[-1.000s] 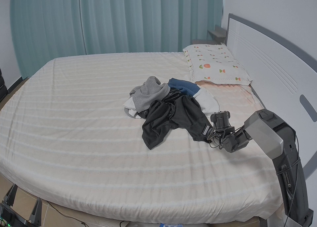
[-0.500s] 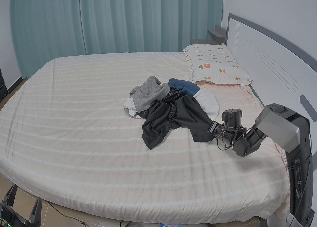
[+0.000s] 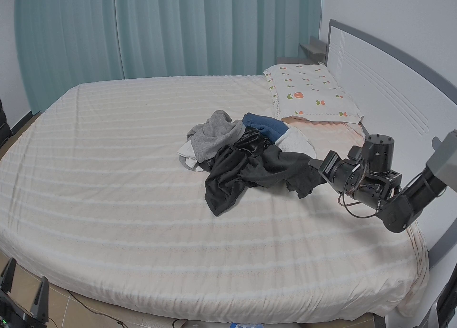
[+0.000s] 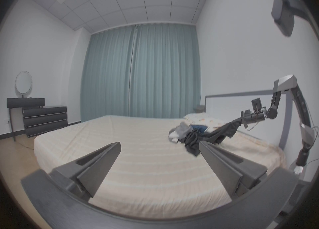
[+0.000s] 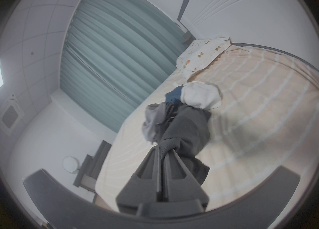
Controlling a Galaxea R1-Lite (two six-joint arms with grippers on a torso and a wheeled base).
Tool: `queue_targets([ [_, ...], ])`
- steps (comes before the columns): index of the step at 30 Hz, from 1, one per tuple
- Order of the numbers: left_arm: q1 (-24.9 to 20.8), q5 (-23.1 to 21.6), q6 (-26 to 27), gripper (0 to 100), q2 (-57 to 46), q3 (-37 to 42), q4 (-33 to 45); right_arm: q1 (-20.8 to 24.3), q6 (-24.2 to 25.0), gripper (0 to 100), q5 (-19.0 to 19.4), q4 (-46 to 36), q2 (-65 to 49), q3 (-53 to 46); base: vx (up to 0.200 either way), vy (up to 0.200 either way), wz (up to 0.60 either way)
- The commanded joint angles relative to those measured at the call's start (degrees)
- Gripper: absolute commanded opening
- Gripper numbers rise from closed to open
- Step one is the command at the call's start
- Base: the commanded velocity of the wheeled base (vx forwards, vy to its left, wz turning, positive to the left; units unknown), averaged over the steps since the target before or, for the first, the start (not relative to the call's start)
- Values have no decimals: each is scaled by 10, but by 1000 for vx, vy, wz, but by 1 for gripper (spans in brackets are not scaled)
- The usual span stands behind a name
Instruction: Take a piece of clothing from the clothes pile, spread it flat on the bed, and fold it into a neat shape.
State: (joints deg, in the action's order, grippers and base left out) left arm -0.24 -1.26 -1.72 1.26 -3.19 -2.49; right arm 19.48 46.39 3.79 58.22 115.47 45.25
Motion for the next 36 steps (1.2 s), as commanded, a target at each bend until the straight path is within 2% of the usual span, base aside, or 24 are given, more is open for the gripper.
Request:
queue_targets([
  [1,-3,-78,-6,100,113,-160,-21,65,51,0,46,13,-200,-112,0,0,0],
  [4,-3,-109,23,100,198,-161,-22,86,51,0,48,12,-232,-141,0,0,0],
  [9,-11,-118,38,100,378,-177,-48,101,52,0,46,17,-263,-166,0,0,0],
  [11,-47,-116,32,100,472,-175,-88,99,51,0,46,13,-283,-166,0,0,0],
  [15,-100,-110,15,100,562,-174,-126,102,51,0,47,10,-300,-164,0,0,0],
  [19,-173,-76,10,100,666,-177,-162,106,51,0,47,10,-301,-160,0,0,0],
  [23,-221,-40,7,100,756,-177,-235,110,51,0,46,10,-305,-160,0,0,0],
  [24,-244,-26,-7,100,802,-178,-278,116,51,0,46,9,-307,-160,0,0,0],
  [30,-299,46,-58,100,957,-183,-406,119,51,0,42,10,-310,-153,0,0,0],
  [31,-299,46,-58,100,957,-183,-406,119,51,0,42,10,-310,-153,0,0,0],
  [34,-326,63,-83,100,1059,-213,-484,119,52,0,40,11,-321,-145,0,0,0],
  [36,-331,64,-87,100,1077,-225,-497,119,52,0,40,12,-322,-144,0,0,0],
])
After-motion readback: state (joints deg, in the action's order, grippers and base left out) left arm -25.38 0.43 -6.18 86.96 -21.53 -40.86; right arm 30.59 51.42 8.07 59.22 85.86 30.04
